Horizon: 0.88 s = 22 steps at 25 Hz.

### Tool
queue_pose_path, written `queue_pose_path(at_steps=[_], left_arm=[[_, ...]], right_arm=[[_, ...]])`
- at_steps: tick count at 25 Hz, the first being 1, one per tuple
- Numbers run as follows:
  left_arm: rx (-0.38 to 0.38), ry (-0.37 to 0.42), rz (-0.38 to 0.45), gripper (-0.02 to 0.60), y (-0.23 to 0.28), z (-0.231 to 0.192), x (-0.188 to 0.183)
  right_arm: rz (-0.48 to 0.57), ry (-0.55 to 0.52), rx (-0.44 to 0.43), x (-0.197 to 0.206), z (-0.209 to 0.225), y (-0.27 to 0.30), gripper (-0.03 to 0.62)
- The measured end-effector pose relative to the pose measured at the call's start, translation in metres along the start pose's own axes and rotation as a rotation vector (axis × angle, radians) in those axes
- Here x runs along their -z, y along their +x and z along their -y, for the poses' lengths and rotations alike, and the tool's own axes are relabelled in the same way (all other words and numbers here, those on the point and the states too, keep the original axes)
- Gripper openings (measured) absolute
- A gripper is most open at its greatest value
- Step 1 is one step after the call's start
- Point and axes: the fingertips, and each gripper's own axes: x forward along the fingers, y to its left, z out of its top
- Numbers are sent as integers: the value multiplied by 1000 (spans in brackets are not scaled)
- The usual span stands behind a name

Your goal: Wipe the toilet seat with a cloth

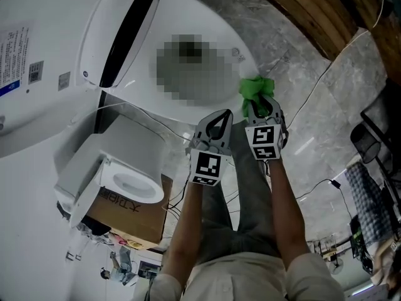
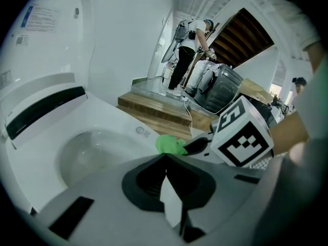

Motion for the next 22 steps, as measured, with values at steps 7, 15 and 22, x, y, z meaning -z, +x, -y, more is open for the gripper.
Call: queue_pose_path(at_steps=[7, 15, 22], left_arm=[[-20, -18, 17, 12, -1, -11, -8], [-36, -32, 47, 12, 0, -27, -19], [-46, -47, 71, 12, 1, -44, -30]], right_arm=[[7, -21, 12, -24, 8, 11, 97], [9, -48, 28, -42, 14, 21, 97], [4, -73, 36, -58, 17, 29, 97]])
